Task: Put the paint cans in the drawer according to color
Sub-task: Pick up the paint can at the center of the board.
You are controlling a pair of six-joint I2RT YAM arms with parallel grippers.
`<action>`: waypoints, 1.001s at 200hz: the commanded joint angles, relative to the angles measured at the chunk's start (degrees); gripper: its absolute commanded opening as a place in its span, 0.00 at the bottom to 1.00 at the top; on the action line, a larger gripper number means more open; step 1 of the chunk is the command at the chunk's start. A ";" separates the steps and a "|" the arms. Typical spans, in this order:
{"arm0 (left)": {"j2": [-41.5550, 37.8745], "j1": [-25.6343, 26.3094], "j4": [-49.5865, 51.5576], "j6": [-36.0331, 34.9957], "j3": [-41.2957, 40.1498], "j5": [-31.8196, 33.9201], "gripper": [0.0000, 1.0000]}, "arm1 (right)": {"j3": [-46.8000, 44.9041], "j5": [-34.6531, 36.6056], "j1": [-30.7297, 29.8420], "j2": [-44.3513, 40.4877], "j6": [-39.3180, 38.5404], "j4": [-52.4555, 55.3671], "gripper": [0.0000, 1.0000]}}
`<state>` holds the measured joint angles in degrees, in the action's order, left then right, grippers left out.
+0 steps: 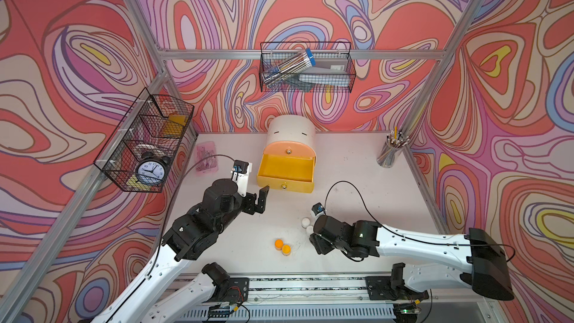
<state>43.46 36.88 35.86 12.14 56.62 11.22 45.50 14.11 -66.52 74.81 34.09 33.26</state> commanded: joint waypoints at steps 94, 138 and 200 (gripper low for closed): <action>-5.10 0.27 0.00 -4.31 -6.70 -4.46 0.99 | 4.86 5.77 -0.36 15.45 -3.94 -6.56 0.52; -4.86 0.29 0.13 -4.32 -6.71 -4.85 0.99 | 5.57 9.32 -0.27 17.60 -3.22 -5.40 0.54; -4.99 0.29 0.43 -4.15 -6.85 -4.60 0.99 | 2.67 8.66 0.49 19.07 -6.56 -16.08 0.54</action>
<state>38.72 36.88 36.84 8.36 50.24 7.18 49.74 21.87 -66.46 93.78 29.34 23.51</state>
